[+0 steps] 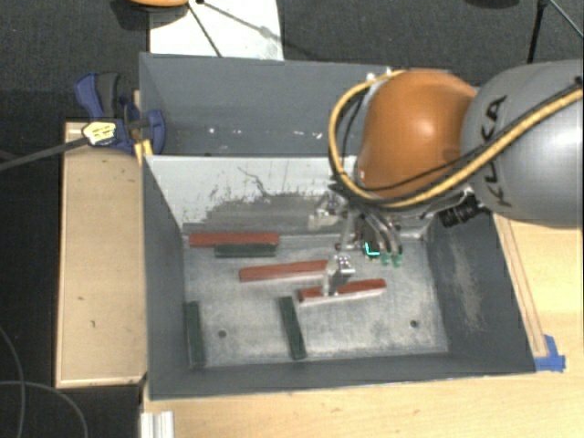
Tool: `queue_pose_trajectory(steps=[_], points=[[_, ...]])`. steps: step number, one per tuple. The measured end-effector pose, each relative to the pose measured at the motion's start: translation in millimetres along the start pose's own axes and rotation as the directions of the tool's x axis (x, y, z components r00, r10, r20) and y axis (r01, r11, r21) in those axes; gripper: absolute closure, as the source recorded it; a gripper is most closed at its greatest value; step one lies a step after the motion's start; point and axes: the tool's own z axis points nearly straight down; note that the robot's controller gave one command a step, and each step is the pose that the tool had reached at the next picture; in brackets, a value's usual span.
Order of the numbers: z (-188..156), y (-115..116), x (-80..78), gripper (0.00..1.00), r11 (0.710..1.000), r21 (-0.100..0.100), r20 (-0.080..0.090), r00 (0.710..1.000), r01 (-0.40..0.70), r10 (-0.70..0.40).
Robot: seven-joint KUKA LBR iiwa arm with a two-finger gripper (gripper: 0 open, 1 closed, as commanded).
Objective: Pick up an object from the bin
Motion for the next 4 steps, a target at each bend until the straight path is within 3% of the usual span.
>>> queue_pose_trajectory(steps=[1,2,3,4], points=[[44,-5,3.2,0.00,1.000,-0.001,0.007,1.000,-0.009,0.009],[146,-27,-51.7,1.00,0.991,-0.004,0.012,0.991,-0.135,0.135],[146,-27,-51.6,1.00,0.991,-0.004,0.012,0.991,-0.136,0.136],[103,-27,-43.8,1.00,0.988,0.002,-0.006,0.988,-0.157,0.157]])
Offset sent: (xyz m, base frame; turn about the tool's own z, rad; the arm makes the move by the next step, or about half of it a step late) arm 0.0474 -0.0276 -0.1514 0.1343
